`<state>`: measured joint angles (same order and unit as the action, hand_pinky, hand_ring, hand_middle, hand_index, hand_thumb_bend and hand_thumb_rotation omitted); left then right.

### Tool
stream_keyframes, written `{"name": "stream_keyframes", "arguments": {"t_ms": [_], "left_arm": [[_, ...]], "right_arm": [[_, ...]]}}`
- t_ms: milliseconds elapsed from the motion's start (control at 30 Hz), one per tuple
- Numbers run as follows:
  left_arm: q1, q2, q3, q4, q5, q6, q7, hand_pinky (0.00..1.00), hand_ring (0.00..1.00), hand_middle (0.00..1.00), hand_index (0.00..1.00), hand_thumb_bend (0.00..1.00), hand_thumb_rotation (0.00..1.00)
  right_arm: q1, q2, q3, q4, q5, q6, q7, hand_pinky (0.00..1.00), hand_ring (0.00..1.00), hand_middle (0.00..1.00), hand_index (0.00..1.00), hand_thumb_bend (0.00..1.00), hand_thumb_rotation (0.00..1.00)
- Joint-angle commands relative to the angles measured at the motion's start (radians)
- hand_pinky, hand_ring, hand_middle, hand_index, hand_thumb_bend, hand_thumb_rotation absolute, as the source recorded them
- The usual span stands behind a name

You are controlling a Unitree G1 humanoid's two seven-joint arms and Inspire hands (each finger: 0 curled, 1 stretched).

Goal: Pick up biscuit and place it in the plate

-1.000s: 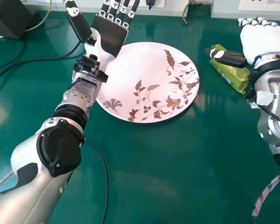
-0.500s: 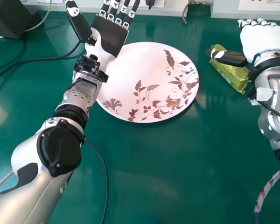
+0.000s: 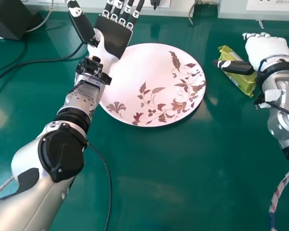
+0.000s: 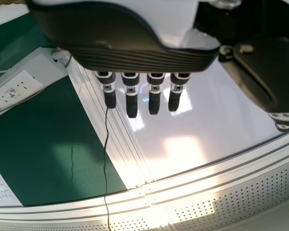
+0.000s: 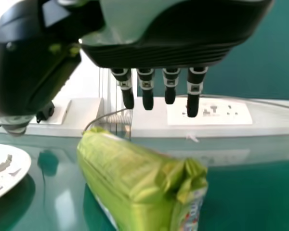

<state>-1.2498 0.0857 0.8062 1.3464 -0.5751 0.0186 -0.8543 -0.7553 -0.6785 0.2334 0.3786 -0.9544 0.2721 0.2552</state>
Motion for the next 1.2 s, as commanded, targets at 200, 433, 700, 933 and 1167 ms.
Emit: {"name": "stream_keyframes", "arguments": {"t_ms": [200,433,700,933,1167], "left_arm": [[-0.011,-0.001,0.0,-0.002,-0.025,-0.006,0.005,1.0,0.97,1.0,1.0,1.0,0.54],[-0.01,0.0,-0.003,-0.001,-0.036,-0.001,-0.006,1.0,0.97,1.0,1.0,1.0,0.53],[-0.012,0.0,0.002,-0.001,-0.042,0.002,0.0,1.0,0.95,1.0,1.0,1.0,0.53],[-0.011,0.001,0.0,-0.002,-0.04,-0.005,-0.012,1.0,0.96,0.99,1.0,1.0,0.53],[-0.012,0.002,0.006,-0.002,-0.047,0.0,-0.025,1.0,0.95,0.98,1.0,1.0,0.51]], "right_arm": [[-0.022,-0.02,0.021,0.03,0.026,-0.012,0.01,0.85,1.0,1.0,1.0,1.0,0.64],[-0.025,-0.026,0.046,0.057,0.014,-0.015,-0.006,0.88,1.0,1.0,1.0,1.0,0.64],[-0.04,-0.038,0.077,0.121,0.008,-0.034,-0.029,0.85,1.0,1.0,1.0,1.0,0.64],[-0.069,-0.038,0.102,0.201,0.009,-0.04,-0.038,0.85,1.0,1.0,1.0,1.0,0.67],[-0.091,-0.029,0.126,0.269,0.0,-0.026,-0.071,0.87,1.0,1.0,1.0,1.0,0.69]]}}
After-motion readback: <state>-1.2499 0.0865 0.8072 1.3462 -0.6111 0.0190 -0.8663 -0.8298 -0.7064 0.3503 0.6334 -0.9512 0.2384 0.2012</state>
